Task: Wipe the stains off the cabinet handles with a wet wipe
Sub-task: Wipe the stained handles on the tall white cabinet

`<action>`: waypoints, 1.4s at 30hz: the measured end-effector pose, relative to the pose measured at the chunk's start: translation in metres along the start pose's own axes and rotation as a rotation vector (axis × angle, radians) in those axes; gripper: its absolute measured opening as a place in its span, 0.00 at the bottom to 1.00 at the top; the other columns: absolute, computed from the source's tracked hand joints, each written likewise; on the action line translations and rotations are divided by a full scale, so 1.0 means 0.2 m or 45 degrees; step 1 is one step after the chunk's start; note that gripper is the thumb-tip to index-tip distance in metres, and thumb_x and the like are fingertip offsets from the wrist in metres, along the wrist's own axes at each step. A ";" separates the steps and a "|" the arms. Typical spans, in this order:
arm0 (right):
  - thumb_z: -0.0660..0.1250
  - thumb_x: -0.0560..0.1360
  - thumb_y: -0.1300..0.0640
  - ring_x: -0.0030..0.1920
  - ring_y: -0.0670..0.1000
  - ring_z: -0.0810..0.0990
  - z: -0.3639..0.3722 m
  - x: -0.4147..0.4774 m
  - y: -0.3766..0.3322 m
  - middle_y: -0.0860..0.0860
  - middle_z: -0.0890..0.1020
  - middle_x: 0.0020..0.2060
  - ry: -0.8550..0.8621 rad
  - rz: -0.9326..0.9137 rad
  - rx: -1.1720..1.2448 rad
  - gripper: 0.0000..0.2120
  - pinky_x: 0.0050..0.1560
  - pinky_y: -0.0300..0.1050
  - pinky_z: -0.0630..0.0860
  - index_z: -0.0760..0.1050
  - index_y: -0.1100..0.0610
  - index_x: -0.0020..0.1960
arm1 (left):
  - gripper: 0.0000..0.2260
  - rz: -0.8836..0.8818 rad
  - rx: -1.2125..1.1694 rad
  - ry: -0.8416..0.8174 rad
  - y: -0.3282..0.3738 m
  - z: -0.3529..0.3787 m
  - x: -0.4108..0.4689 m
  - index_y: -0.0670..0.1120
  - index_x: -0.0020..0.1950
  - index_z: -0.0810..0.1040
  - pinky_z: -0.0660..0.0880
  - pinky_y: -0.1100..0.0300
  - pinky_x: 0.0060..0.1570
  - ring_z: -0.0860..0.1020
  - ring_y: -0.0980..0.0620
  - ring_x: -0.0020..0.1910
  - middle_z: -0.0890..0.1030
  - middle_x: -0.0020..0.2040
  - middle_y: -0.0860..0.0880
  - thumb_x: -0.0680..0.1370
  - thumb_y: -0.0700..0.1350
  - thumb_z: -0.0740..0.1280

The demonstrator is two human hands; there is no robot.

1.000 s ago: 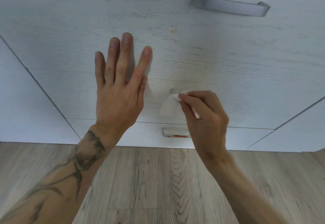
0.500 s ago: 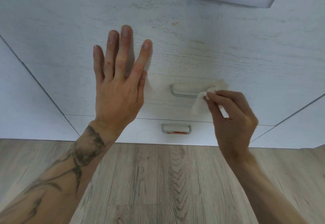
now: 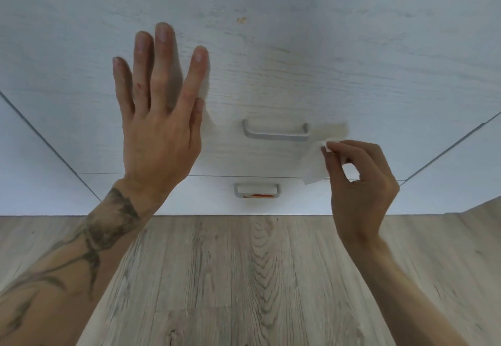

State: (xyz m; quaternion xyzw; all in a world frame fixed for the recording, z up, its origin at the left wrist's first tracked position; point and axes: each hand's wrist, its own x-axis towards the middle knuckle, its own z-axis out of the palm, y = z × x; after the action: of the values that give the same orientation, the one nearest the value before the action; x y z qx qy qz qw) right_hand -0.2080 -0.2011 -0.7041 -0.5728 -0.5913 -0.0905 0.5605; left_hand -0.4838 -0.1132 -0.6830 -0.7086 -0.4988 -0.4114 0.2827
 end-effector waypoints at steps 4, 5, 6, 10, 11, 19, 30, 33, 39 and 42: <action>0.74 0.78 0.65 0.48 0.44 0.83 -0.05 -0.13 0.02 0.49 0.83 0.48 -0.091 0.329 0.223 0.08 0.54 0.32 0.79 0.84 0.54 0.54 | 0.22 -0.021 -0.024 0.000 0.01 -0.01 0.01 0.42 0.84 0.62 0.54 0.29 0.79 0.60 0.25 0.79 0.61 0.79 0.27 0.89 0.42 0.58; 0.74 0.78 0.66 0.49 0.45 0.84 -0.05 -0.16 0.01 0.48 0.83 0.48 -0.128 0.378 0.256 0.11 0.54 0.33 0.80 0.83 0.51 0.54 | 0.22 -0.033 -0.037 -0.004 0.02 -0.01 0.00 0.41 0.83 0.62 0.53 0.29 0.79 0.60 0.24 0.79 0.61 0.79 0.27 0.89 0.42 0.58; 0.74 0.78 0.66 0.50 0.46 0.85 -0.04 -0.20 0.00 0.47 0.83 0.49 -0.163 0.413 0.281 0.14 0.55 0.33 0.80 0.81 0.47 0.54 | 0.22 -0.041 -0.048 -0.014 0.03 -0.01 0.00 0.41 0.83 0.62 0.53 0.29 0.79 0.60 0.24 0.78 0.61 0.79 0.26 0.89 0.41 0.58; 0.75 0.78 0.66 0.52 0.46 0.85 0.00 -0.31 -0.03 0.46 0.84 0.50 -0.282 0.510 0.365 0.18 0.56 0.32 0.80 0.78 0.43 0.57 | 0.22 -0.011 -0.074 -0.131 0.04 0.00 -0.13 0.42 0.84 0.61 0.51 0.29 0.80 0.57 0.25 0.80 0.59 0.80 0.28 0.89 0.42 0.57; 0.75 0.78 0.66 0.52 0.46 0.84 0.02 -0.33 -0.03 0.46 0.84 0.50 -0.317 0.510 0.361 0.19 0.56 0.31 0.79 0.78 0.43 0.57 | 0.22 0.004 -0.067 -0.154 0.03 0.00 -0.16 0.43 0.84 0.61 0.52 0.29 0.80 0.57 0.26 0.80 0.59 0.81 0.29 0.89 0.42 0.57; 0.75 0.77 0.64 0.49 0.45 0.83 0.25 -0.46 0.09 0.47 0.81 0.51 -0.504 0.379 0.203 0.07 0.52 0.40 0.82 0.85 0.55 0.52 | 0.23 0.003 -0.050 -0.154 0.02 0.04 -0.21 0.44 0.84 0.61 0.54 0.28 0.79 0.59 0.27 0.80 0.60 0.81 0.29 0.89 0.43 0.59; 0.75 0.77 0.66 0.47 0.42 0.79 0.29 -0.48 0.15 0.47 0.84 0.51 -0.520 0.231 -0.028 0.09 0.49 0.25 0.73 0.86 0.56 0.54 | 0.21 0.005 -0.044 -0.130 0.02 0.06 -0.20 0.42 0.82 0.64 0.53 0.27 0.78 0.60 0.24 0.78 0.62 0.78 0.27 0.89 0.43 0.59; 0.76 0.76 0.67 0.47 0.46 0.81 0.30 -0.48 0.16 0.46 0.85 0.48 -0.502 0.230 -0.033 0.10 0.52 0.25 0.74 0.86 0.57 0.55 | 0.21 0.000 -0.042 -0.127 0.02 0.06 -0.20 0.42 0.82 0.64 0.53 0.27 0.78 0.60 0.24 0.78 0.63 0.78 0.26 0.89 0.43 0.59; 0.76 0.76 0.67 0.47 0.52 0.84 0.33 -0.46 0.13 0.49 0.85 0.46 -0.581 0.114 0.000 0.09 0.49 0.42 0.82 0.86 0.58 0.53 | 0.21 0.003 -0.032 -0.116 0.02 0.07 -0.19 0.42 0.82 0.65 0.53 0.27 0.77 0.61 0.23 0.77 0.64 0.77 0.25 0.89 0.44 0.59; 0.76 0.75 0.69 0.48 0.53 0.85 0.27 -0.43 0.19 0.50 0.86 0.47 -0.575 0.086 -0.053 0.10 0.51 0.47 0.83 0.86 0.59 0.54 | 0.21 0.003 -0.030 -0.106 0.03 0.08 -0.19 0.42 0.81 0.65 0.54 0.26 0.77 0.61 0.22 0.76 0.64 0.77 0.25 0.88 0.43 0.60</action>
State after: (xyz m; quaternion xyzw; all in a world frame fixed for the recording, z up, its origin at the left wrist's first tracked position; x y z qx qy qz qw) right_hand -0.2323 -0.1978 -0.8090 -0.6094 -0.6802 0.0469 0.4047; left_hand -0.4806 -0.1201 -0.7233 -0.7288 -0.5045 -0.3871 0.2539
